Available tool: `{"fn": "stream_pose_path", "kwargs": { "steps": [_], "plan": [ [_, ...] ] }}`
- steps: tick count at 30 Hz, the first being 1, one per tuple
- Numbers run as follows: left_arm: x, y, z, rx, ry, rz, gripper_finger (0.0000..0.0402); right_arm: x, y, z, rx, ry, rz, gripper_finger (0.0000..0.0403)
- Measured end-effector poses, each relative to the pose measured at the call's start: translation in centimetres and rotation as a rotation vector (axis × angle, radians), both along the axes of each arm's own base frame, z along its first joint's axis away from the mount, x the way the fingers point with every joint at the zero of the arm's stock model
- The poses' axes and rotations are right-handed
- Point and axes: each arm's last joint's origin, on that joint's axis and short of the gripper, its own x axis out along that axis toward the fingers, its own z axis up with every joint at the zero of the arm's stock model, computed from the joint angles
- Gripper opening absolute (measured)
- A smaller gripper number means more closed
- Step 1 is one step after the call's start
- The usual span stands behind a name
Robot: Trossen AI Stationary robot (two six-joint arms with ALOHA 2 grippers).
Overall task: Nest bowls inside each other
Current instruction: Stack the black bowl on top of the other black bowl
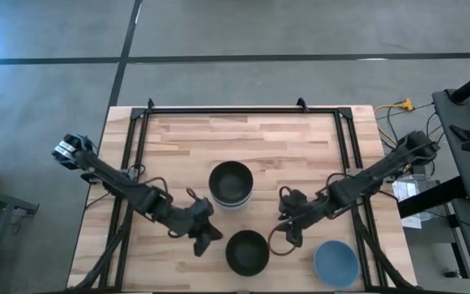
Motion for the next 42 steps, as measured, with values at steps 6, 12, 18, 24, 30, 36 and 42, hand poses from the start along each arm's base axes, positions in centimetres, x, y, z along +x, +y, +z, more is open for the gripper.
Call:
{"fn": "stream_pose_path", "kwargs": {
  "steps": [6,12,18,24,30,36,42],
  "plan": [
    [0.3,-0.6,-3.3,-0.005,0.147,-0.015,0.0012,2.0,1.2,-2.8,0.17,0.095,-0.097,0.0201],
    [-0.1,-0.9,-4.6,-0.017,0.255,-0.129,0.0012,4.6,2.7,-4.7,0.388,0.028,-0.234,0.0206],
    [-0.8,-1.5,-4.8,0.025,0.276,-0.19,0.0012,6.5,3.7,-6.6,0.371,0.133,-0.304,0.0206],
    [-1.4,-2.1,-5.0,0.074,0.282,-0.245,0.0012,9.2,5.3,-7.4,0.36,0.161,-0.289,0.0206],
    [-2.1,-2.6,-5.2,0.097,0.318,-0.269,0.0012,11.9,6.3,-7.4,0.326,0.224,-0.217,0.0164],
    [-2.5,-2.9,-5.4,0.11,0.333,-0.287,0.0012,12.6,5.6,-5.3,0.195,0.288,-0.141,0.0027],
    [-2.8,-3.2,-5.3,0.115,0.335,-0.302,0.0012,11.6,3.4,-0.7,0.129,0.292,-0.093,0.0011]
  ]
}}
